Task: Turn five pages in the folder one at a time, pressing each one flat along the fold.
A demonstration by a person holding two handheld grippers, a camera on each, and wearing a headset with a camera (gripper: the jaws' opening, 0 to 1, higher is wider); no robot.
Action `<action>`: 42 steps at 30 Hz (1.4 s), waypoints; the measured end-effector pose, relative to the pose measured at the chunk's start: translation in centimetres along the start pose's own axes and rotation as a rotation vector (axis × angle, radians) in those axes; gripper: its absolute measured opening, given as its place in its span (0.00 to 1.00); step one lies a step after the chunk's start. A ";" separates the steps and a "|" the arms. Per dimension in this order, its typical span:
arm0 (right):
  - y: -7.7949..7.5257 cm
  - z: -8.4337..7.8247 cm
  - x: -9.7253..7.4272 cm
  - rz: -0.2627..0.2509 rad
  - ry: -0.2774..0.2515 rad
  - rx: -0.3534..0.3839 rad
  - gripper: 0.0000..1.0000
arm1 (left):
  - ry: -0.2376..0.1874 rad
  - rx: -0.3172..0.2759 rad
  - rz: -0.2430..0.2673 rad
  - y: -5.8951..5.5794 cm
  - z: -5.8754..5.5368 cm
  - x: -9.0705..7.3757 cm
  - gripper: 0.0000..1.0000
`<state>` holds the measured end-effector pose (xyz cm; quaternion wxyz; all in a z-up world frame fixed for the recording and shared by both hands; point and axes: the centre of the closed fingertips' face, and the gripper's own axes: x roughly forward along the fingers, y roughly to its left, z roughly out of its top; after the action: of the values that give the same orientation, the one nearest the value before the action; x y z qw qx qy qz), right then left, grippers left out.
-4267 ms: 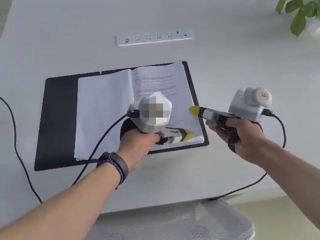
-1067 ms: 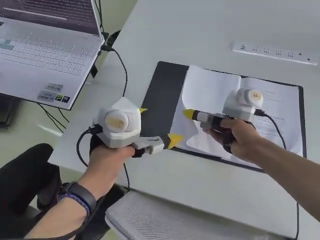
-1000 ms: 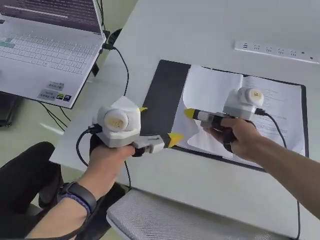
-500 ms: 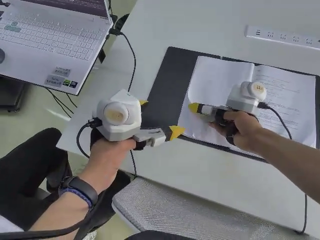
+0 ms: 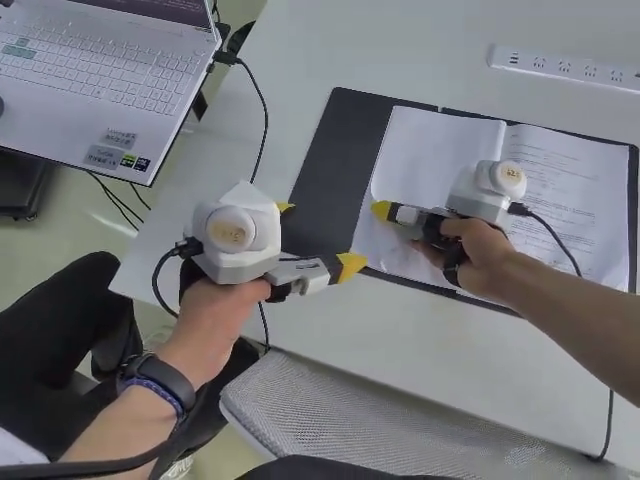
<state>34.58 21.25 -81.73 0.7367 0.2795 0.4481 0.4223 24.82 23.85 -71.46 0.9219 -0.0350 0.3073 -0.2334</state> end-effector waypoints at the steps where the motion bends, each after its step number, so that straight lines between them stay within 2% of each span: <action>1: 0.1 0.0 0.0 0.008 0.000 0.004 0.05 | 0.000 -0.001 0.000 0.0 0.0 0.0 0.74; 6: 0.2 -0.1 -0.1 0.015 -0.007 0.000 0.08 | 0.003 0.002 0.001 0.0 0.0 -0.1 0.73; 15: 1.1 -0.1 -0.2 0.040 -0.003 -0.003 0.19 | 0.013 0.016 -0.007 0.0 0.0 0.3 0.70; 21: 1.5 0.7 -1.3 0.052 -0.013 -0.028 0.28 | 0.022 0.037 -0.020 -0.1 0.5 1.1 0.66; 26: 1.9 2.5 -3.4 0.064 -0.066 -0.073 0.33 | 0.023 0.053 -0.028 -0.2 0.8 1.8 0.60; 31: 3.2 4.0 -6.5 0.055 -0.117 -0.109 0.33 | 0.035 0.074 -0.040 -0.4 0.9 3.0 0.56; 38: 2.5 6.1 -10.4 0.023 -0.185 -0.127 0.32 | 0.050 0.106 -0.080 -1.3 0.8 5.2 0.44; 42: 1.6 6.5 -12.1 0.002 -0.202 -0.125 0.30 | 0.074 0.119 -0.107 -1.7 -0.1 6.9 0.33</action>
<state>36.84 11.22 -72.49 0.7936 0.2746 0.3441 0.4200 28.84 19.21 -74.99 0.8966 0.0120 0.3242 -0.3015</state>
